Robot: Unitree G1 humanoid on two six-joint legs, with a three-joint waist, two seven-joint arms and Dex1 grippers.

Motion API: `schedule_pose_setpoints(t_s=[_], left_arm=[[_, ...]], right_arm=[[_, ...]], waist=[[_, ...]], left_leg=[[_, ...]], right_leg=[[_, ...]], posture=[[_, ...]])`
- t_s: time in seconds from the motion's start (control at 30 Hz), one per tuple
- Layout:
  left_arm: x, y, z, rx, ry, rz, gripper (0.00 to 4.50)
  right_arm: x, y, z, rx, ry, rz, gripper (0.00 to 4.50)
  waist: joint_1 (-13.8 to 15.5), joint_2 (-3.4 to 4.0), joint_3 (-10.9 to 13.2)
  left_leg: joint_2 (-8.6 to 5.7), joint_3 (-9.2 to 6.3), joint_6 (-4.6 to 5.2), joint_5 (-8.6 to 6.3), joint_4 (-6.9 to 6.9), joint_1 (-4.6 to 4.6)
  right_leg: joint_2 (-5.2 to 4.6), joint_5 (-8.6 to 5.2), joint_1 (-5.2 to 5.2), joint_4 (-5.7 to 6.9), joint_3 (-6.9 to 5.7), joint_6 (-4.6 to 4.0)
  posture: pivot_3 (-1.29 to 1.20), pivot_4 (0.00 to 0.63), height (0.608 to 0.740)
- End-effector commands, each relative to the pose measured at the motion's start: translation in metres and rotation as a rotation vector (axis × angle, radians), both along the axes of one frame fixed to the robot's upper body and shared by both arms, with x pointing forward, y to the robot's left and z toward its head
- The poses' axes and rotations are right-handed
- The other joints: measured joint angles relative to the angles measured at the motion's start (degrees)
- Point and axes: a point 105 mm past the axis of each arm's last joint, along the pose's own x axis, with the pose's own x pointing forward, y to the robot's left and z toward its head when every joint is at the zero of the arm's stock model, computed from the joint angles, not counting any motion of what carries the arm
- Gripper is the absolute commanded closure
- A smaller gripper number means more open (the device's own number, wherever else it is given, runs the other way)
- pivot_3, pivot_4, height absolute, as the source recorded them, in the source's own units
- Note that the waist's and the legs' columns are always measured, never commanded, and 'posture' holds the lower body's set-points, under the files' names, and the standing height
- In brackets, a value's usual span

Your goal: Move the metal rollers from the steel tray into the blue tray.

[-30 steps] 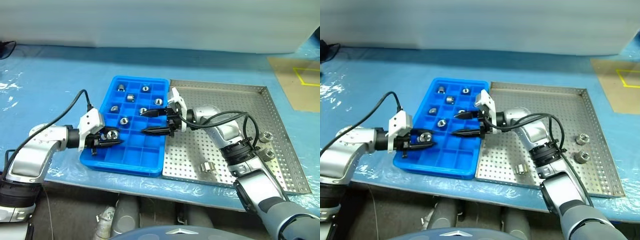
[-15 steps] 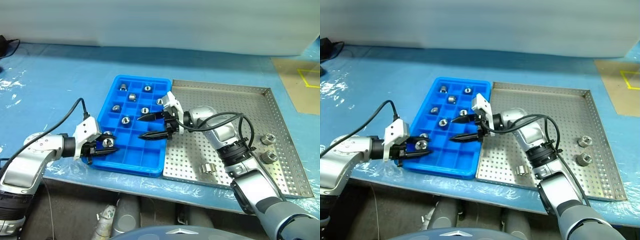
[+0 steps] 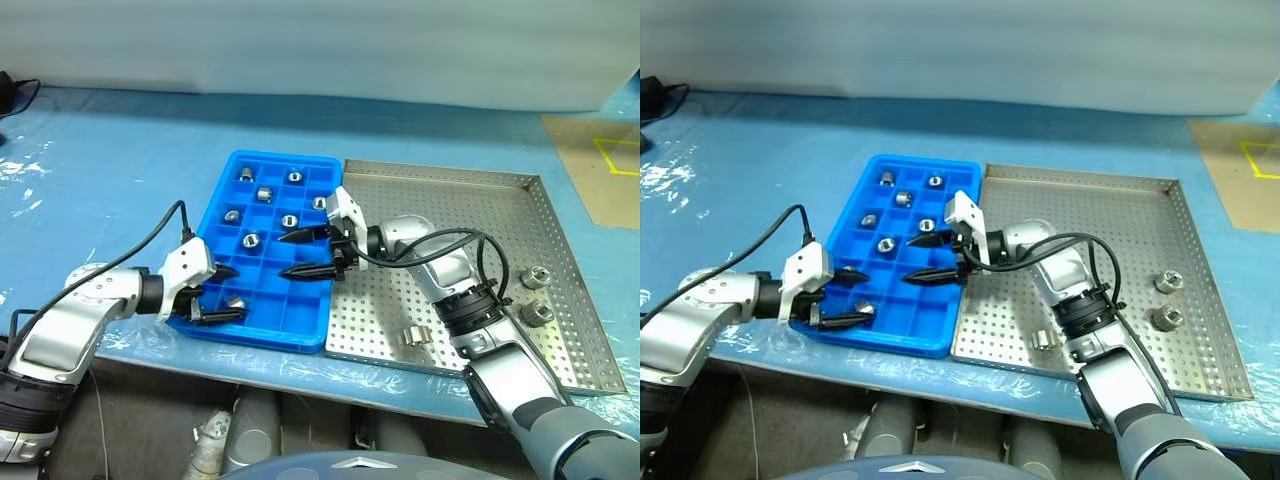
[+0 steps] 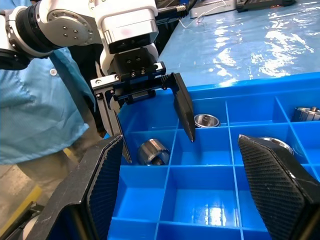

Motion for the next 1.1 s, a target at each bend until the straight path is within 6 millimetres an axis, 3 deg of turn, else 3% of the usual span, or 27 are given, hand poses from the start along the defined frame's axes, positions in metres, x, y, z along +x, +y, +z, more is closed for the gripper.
schedule_pose_setpoints(t_s=[0.03, 0.27, 0.43, 0.57, 0.73, 0.97, 1.1], left_arm=[[0.010, -0.002, 0.014, -0.020, -0.058, 0.000, 0.77], [0.025, -0.031, 0.051, -0.158, -0.113, -0.066, 0.77], [0.029, -0.060, 0.055, -0.194, -0.091, -0.188, 0.77], [0.034, -0.092, 0.048, -0.226, -0.058, -0.311, 0.77], [0.033, -0.122, 0.038, -0.243, -0.018, -0.443, 0.77], [0.030, -0.140, 0.027, -0.248, 0.022, -0.548, 0.77], [0.029, -0.143, 0.024, -0.249, 0.029, -0.562, 0.77]], right_arm=[[-0.001, -0.001, 0.010, 0.023, -0.044, -0.001, 0.75], [0.001, -0.023, 0.015, -0.001, -0.057, -0.063, 0.75], [0.000, -0.057, 0.008, -0.057, -0.048, -0.169, 0.75], [-0.011, -0.087, 0.001, -0.098, -0.027, -0.289, 0.75], [-0.032, -0.108, -0.007, -0.128, 0.015, -0.401, 0.75], [-0.061, -0.126, -0.027, -0.215, 0.076, -0.484, 0.75], [-0.064, -0.132, -0.030, -0.211, 0.103, -0.532, 0.75]], waist=[[0.0, 0.00, 0.0], [0.0, -0.03, 0.0], [-0.3, -0.04, 0.0], [-0.9, -0.01, 0.0], [-3.4, -0.03, -0.1], [-6.5, -0.02, -0.1], [-7.5, -0.01, -0.1]], left_leg=[[0.00, 0.00, -0.01, 0.01, 0.00, 0.00], [-0.03, 0.00, -0.14, 0.10, 0.11, -0.02], [-0.06, 0.04, -0.14, 0.10, 0.18, 0.00], [-0.06, 0.09, -0.14, 0.10, 0.21, -0.01], [-0.06, 0.14, 0.00, 0.02, 0.32, 0.04], [0.02, 0.18, 0.12, -0.06, 0.33, 0.20], [0.08, 0.18, 0.16, -0.09, 0.35, 0.34]], right_leg=[[0.00, 0.00, 0.00, 0.02, 0.00, 0.00], [-0.01, 0.00, 0.03, 0.08, 0.01, 0.00], [0.00, 0.01, 0.06, 0.06, 0.08, 0.00], [0.04, 0.01, 0.07, 0.06, 0.12, 0.01], [0.09, 0.02, 0.10, 0.05, 0.33, 0.03], [0.44, 0.02, 0.18, 0.00, 0.49, 0.03], [0.51, 0.02, 0.33, -0.03, 0.53, 0.03]], posture=[[0.25, 0.150, 0.740], [0.15, 0.150, 0.740], [0.05, 0.150, 0.740], [-0.08, 0.150, 0.740], [-0.20, 0.150, 0.740], [-0.29, 0.150, 0.740], [-0.30, 0.150, 0.740]])
